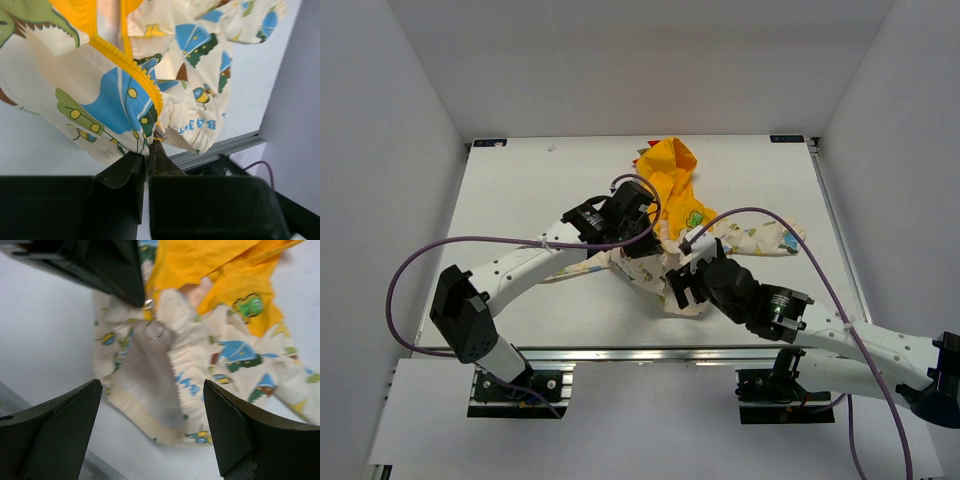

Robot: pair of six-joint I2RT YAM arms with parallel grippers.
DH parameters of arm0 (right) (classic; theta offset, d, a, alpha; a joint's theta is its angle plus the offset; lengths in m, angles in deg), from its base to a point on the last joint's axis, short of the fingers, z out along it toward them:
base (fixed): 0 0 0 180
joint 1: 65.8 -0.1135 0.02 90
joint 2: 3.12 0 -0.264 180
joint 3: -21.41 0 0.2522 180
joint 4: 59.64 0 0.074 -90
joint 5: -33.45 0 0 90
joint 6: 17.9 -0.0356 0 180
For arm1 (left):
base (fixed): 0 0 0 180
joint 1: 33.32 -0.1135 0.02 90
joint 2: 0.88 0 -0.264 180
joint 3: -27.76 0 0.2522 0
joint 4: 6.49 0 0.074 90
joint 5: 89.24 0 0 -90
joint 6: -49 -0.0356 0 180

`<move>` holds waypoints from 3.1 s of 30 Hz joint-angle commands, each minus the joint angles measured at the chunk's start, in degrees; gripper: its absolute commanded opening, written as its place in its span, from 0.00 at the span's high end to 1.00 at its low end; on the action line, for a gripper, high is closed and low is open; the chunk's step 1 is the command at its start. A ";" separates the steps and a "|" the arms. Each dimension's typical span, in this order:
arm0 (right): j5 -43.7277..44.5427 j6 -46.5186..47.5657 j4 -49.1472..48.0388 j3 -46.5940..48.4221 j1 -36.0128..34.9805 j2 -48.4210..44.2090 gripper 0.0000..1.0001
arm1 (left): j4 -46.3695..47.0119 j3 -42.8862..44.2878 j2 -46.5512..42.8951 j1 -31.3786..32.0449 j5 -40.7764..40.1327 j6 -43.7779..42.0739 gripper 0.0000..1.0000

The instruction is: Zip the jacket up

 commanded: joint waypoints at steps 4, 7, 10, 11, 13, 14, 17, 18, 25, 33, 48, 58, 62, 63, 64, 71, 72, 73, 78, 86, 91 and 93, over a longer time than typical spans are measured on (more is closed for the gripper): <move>21.50 7.46 -6.85 -0.49 -3.31 0.96 0.16 | -4.16 0.15 -2.57 0.15 -0.46 0.54 1.00; 20.37 10.71 -8.09 -0.59 -3.57 2.98 0.18 | -3.89 -0.47 -3.62 0.15 -0.90 0.63 1.00; 16.94 12.64 -11.23 -1.11 -4.80 4.92 0.19 | -3.98 -0.38 -3.89 0.15 -1.25 0.63 1.00; 16.33 13.34 -12.30 -1.46 -5.07 5.53 0.20 | -4.24 -0.21 -3.80 0.15 -1.34 0.54 1.00; 14.76 14.14 -15.01 -1.90 -5.42 5.97 0.26 | -4.24 0.14 -3.71 0.07 -1.25 0.63 1.00; 13.96 14.40 -15.64 -1.90 -5.51 6.24 0.26 | -4.59 0.32 -3.45 0.15 -1.25 0.63 1.00; 11.76 15.02 -17.75 -2.17 -5.51 7.03 0.32 | -4.77 0.67 -3.19 0.15 -0.99 0.63 1.00; 11.58 14.93 -18.02 -2.34 -5.51 7.29 0.32 | -4.68 0.76 -3.19 0.15 -0.73 0.63 1.00; 10.87 15.02 -19.60 -3.48 -5.60 9.75 0.34 | -4.86 1.11 -2.92 0.07 -0.81 0.89 1.00; 12.28 15.55 -25.90 -4.89 -5.60 11.60 0.39 | -4.33 0.41 -3.36 0.07 -0.20 0.98 1.00; 10.80 16.08 -25.15 -4.45 -5.60 12.13 0.93 | -4.07 -1.70 -3.80 0.07 -0.99 0.63 1.00; 5.51 15.11 -18.11 -1.29 -5.34 11.51 1.00 | -3.19 -4.16 -3.54 0.07 -0.47 -4.64 1.00; 4.29 14.67 -17.23 -0.85 -4.98 12.65 1.00 | -3.54 -4.16 -3.63 0.07 -0.55 -4.56 1.00; 3.85 14.06 -17.23 -1.02 -4.98 12.83 0.97 | -3.63 -3.99 -3.63 0.07 -0.55 -4.38 1.00; 3.67 14.05 -16.97 -1.63 -4.98 13.00 0.94 | -3.72 -3.81 -3.71 0.07 -0.55 -4.29 1.00; 2.44 14.67 -16.17 -2.52 -4.98 13.62 0.63 | -3.36 -1.88 -3.98 0.07 -0.73 -3.94 1.00; 2.53 15.02 -16.52 -2.61 -4.98 13.53 0.62 | -3.37 -1.44 -3.80 0.07 -0.81 -3.94 1.00; 2.44 15.11 -16.79 -2.61 -4.98 13.53 0.62 | -3.45 -1.35 -3.80 0.07 -0.81 -3.77 1.00; 3.57 15.29 -18.98 -3.04 -5.07 13.53 0.56 | -3.45 -0.56 -3.71 0.07 -0.47 -3.68 1.00; 12.00 14.41 -24.61 -2.78 -5.16 15.55 0.54 | -2.75 -0.91 -4.77 0.07 0.06 -3.50 1.00; 14.04 15.28 -27.42 -2.70 -5.16 16.78 0.55 | -1.78 -2.40 -5.91 0.07 0.77 -3.24 1.00; 13.95 15.46 -27.43 -2.26 -5.16 17.66 0.55 | -2.05 -2.58 -6.26 0.07 0.50 -3.24 1.00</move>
